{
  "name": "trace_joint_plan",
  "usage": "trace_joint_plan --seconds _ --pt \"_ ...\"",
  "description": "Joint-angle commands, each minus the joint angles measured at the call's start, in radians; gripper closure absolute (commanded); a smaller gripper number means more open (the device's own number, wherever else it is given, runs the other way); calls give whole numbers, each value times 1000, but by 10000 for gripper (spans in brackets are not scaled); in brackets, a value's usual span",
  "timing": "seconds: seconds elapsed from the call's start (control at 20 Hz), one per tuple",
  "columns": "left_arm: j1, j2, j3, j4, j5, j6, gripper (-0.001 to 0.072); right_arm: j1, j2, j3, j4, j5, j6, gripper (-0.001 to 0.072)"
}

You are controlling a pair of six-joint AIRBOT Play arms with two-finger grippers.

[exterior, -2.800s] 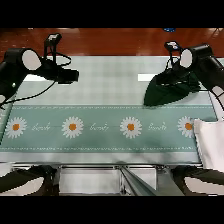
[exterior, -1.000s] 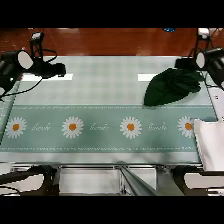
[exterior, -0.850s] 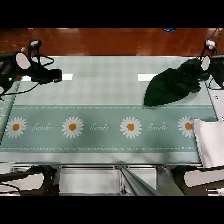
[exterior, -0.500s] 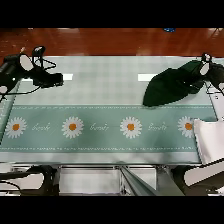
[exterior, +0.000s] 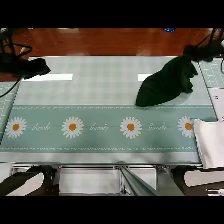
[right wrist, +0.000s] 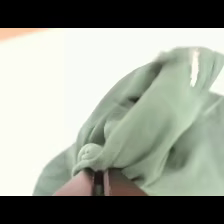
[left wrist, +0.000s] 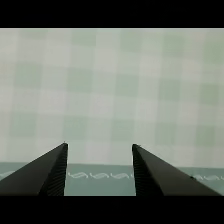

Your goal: Fold the shirts.

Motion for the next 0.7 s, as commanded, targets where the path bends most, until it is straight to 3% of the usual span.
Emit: trace_joint_plan --seconds 0.0,0.3,0.5,0.65 --pt "-6 255 -265 -94 23 2 204 65 143 137 20 18 -39 688" --pt "-5 544 -610 -109 47 -57 204 194 306 333 23 18 -39 688" --pt "-6 571 -649 -136 52 -62 204 293 390 340 89 -22 -64 688" --pt "-5 573 -653 -154 87 -61 204 421 395 323 95 85 -64 688"
